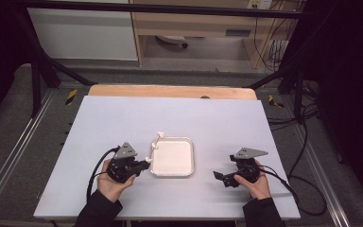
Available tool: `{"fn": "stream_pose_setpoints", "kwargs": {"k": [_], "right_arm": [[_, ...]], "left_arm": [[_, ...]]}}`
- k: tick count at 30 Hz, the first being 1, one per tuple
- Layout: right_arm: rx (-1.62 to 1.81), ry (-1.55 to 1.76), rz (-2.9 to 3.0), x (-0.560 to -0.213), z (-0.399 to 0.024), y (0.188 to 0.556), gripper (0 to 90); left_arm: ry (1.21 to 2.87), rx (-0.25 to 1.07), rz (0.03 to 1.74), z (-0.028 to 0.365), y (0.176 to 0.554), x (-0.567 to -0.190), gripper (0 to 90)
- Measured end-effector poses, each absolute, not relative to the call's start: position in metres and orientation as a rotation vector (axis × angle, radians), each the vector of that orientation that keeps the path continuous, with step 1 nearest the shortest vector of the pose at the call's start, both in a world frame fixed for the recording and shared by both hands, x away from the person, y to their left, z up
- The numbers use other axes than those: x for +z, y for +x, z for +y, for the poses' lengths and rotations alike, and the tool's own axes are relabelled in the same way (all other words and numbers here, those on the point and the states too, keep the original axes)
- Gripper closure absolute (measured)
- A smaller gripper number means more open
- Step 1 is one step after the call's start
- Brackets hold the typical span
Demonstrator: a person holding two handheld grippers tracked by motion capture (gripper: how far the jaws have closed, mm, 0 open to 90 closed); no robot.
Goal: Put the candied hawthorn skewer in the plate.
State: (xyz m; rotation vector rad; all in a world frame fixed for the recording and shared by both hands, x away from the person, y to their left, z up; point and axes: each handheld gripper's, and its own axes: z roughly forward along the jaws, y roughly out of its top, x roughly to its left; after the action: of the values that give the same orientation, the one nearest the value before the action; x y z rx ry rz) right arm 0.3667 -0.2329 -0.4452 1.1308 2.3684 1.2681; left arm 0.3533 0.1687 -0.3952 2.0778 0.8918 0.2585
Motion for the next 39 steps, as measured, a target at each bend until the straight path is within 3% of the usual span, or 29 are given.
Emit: {"fn": "stream_pose_setpoints", "kwargs": {"k": [22,39], "right_arm": [[1.241,1.149,2.355,-0.453,-0.252,0.359,0.7],[1.264,1.158,2.345,-0.451,-0.254,0.358,0.7]], "left_arm": [[2.250,0.232,0.992,0.119,0.384,-0.414,88.4],[2.347,0.207,1.055,0.107,0.391,-0.430,87.9]]}}
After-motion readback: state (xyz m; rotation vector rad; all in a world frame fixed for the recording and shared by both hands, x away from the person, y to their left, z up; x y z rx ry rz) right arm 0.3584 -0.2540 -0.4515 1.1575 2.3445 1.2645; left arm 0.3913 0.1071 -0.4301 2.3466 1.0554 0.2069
